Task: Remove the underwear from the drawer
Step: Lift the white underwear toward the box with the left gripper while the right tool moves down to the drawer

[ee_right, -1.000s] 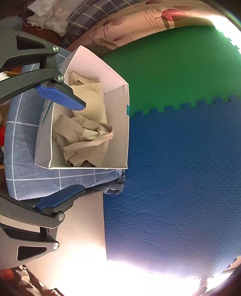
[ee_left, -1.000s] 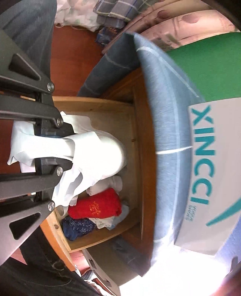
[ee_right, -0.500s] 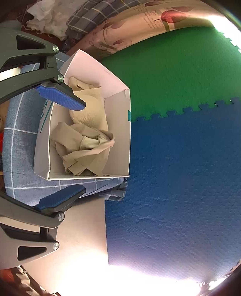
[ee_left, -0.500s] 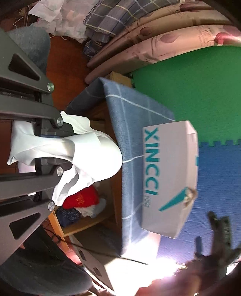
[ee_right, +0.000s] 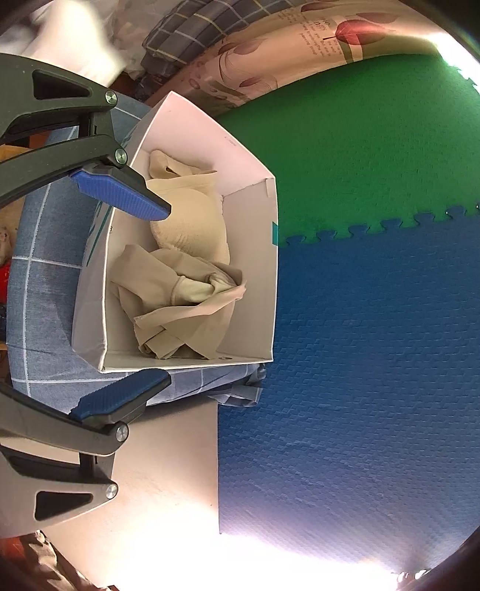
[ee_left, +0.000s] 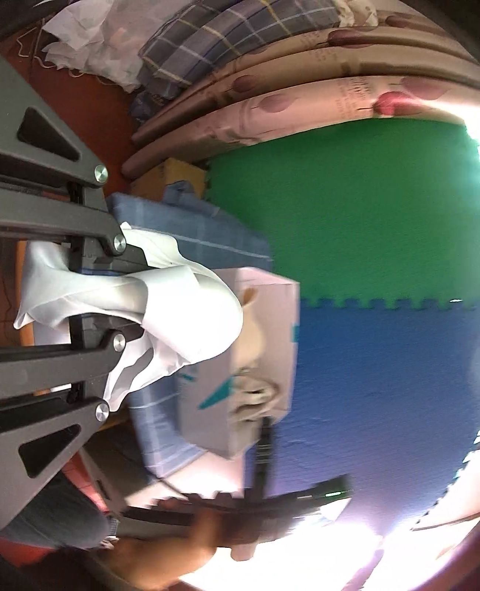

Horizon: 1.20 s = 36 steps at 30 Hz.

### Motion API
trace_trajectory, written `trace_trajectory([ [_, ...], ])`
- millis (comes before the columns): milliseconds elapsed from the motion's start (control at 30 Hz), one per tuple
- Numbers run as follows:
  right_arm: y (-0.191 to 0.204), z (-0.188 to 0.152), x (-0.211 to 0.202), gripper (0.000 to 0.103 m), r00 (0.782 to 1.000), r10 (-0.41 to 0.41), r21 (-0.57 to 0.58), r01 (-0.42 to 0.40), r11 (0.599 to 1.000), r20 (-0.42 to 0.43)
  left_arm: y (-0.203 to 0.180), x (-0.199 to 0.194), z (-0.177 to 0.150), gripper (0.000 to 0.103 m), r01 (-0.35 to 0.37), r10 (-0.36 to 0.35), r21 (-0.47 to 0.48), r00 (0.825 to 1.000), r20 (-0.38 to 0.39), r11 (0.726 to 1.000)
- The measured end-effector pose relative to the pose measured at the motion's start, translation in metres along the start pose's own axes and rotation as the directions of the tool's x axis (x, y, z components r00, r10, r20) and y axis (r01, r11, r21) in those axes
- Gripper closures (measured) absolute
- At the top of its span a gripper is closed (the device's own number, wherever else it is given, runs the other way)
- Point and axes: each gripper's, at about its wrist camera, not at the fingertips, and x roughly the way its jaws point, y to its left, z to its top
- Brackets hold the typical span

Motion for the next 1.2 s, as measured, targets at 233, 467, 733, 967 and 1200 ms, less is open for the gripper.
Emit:
trace_trajectory([
  [233, -0.006, -0.006, 0.002, 0.023, 1.0, 0.012, 0.019, -0.012, 1.0, -0.003, 0.004, -0.022, 0.074, 0.091, -0.02, 0.018, 0.014, 0.994, 0.104, 1.0],
  [467, -0.011, -0.017, 0.004, 0.023, 1.0, 0.025, 0.034, -0.025, 0.999, -0.016, -0.006, -0.011, 0.129, 0.091, -0.036, 0.031, 0.029, 0.99, 0.135, 0.999],
  [733, -0.031, -0.064, -0.006, 0.023, 0.998, 0.051, 0.072, -0.048, 0.996, -0.037, -0.025, 0.025, 0.157, 0.091, -0.059, 0.053, 0.051, 0.992, 0.116, 0.997],
  [967, -0.038, -0.121, -0.018, 0.023, 0.994, 0.08, 0.07, -0.075, 0.995, -0.079, -0.042, 0.059, 0.156, 0.091, -0.089, 0.083, 0.066, 0.993, 0.083, 0.994],
  [1200, -0.02, -0.188, -0.008, 0.023, 0.978, 0.093, -0.01, -0.097, 0.995, -0.187, -0.045, 0.094, 0.161, 0.091, -0.112, 0.109, 0.073, 0.993, 0.039, 0.991],
])
